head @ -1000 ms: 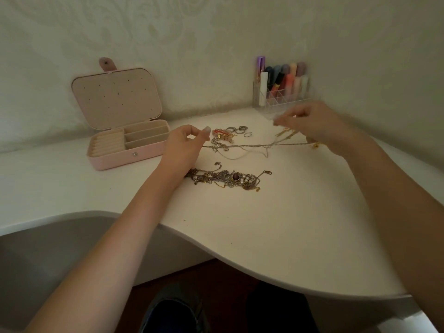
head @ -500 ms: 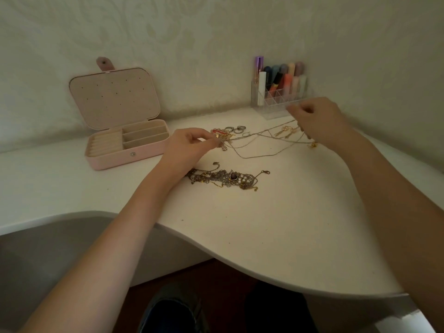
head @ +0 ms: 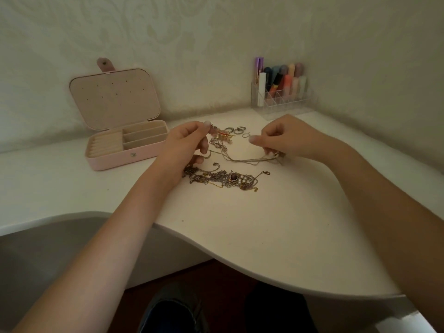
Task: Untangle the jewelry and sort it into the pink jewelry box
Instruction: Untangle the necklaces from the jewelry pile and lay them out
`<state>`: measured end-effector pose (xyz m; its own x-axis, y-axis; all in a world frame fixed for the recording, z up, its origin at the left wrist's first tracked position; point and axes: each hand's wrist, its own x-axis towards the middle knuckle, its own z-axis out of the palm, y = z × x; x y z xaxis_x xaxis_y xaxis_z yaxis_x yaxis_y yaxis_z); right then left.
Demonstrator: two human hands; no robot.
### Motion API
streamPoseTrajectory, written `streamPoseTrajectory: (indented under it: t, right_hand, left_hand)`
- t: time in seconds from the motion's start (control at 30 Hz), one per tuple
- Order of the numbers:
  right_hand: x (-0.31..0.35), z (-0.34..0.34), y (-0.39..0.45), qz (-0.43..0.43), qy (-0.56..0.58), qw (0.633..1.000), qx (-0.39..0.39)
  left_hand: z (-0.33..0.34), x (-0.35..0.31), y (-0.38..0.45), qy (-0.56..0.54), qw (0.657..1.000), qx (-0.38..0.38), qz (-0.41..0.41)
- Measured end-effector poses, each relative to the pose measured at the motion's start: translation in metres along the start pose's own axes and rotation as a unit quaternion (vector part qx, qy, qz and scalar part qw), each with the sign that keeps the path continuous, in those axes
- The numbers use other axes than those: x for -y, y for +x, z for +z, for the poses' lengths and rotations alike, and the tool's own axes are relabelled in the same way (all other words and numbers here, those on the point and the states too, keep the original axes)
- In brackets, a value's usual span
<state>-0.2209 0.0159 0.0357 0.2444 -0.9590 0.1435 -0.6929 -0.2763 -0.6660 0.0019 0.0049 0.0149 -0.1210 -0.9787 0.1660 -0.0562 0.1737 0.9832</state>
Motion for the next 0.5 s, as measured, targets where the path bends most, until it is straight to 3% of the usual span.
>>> streamPoseTrajectory:
  t: [0.27, 0.5]
  right_hand:
    - [0.02, 0.034, 0.006, -0.068, 0.113, 0.991, -0.033]
    - [0.023, 0.03, 0.004, -0.02, 0.212, 0.977, -0.008]
  left_hand:
    - [0.006, 0.0, -0.003, 0.024, 0.995, 0.094, 0.004]
    - [0.006, -0.003, -0.003, 0.003, 0.996, 0.092, -0.004]
